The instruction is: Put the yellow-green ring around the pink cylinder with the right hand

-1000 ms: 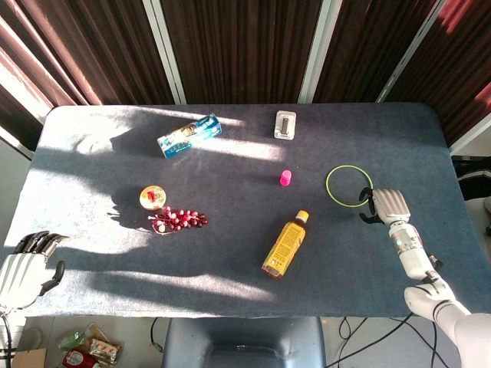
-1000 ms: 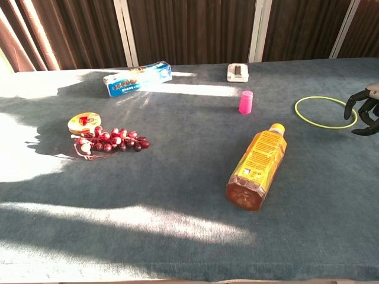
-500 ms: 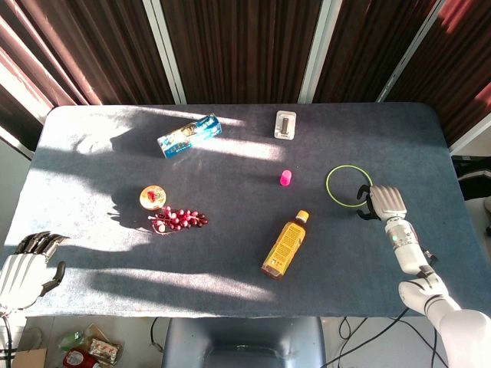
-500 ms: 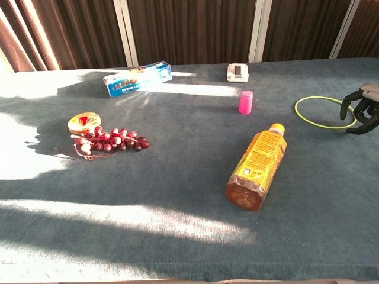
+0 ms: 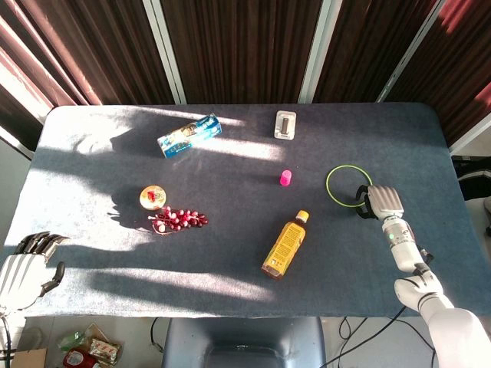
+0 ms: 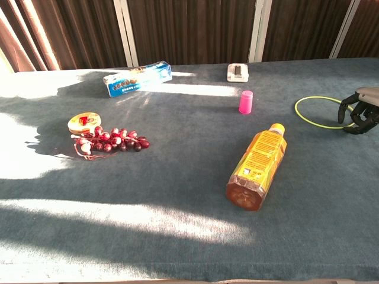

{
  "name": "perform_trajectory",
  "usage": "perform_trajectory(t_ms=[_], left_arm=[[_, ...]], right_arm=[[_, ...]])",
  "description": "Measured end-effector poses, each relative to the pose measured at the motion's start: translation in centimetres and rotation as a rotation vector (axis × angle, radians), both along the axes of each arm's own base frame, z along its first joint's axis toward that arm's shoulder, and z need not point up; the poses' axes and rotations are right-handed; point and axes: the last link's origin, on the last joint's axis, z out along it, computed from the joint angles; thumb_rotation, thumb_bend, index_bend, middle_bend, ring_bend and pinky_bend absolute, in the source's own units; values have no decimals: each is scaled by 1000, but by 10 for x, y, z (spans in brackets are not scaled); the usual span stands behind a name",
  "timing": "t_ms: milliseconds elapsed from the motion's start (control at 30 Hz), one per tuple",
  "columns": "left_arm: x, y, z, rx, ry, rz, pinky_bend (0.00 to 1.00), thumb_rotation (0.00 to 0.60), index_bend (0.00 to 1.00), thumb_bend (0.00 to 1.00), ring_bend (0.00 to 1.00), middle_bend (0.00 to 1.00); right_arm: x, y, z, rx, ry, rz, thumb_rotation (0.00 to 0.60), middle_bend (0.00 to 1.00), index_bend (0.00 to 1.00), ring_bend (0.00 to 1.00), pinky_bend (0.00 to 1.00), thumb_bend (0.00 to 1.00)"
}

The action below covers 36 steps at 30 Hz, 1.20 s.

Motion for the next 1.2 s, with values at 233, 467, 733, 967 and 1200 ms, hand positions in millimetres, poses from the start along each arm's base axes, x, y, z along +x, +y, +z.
perform_trajectory(t_ms=[233,467,733,967,1200], left_arm=[[0,0,0,1,-2,-1,191,600,281,491,164,264],[0,-1,1,2,-3,-1,190,600,281,490,164,265],[0,-1,0,-2,-1,-2,191,600,281,489,163,264],[1,-1,-2,-11,2,-3,191,600,281,490,165,265],[1,-1,-2,-15,4,-3,191,600,281,489,164,265]], right_arm=[[-2,1,-2,9,11,-5,600,888,626,1000,1000,469],[-4,2,-1,7,6,-5,600,893,783,1000,1000,504],[1,1,4,-16,-27,20,600,893,802,1000,1000,504],[12,1,9,-21,-105,52,600,893,802,1000,1000,512],[44,0,5,38,-233,100,600,893,802,1000,1000,519]])
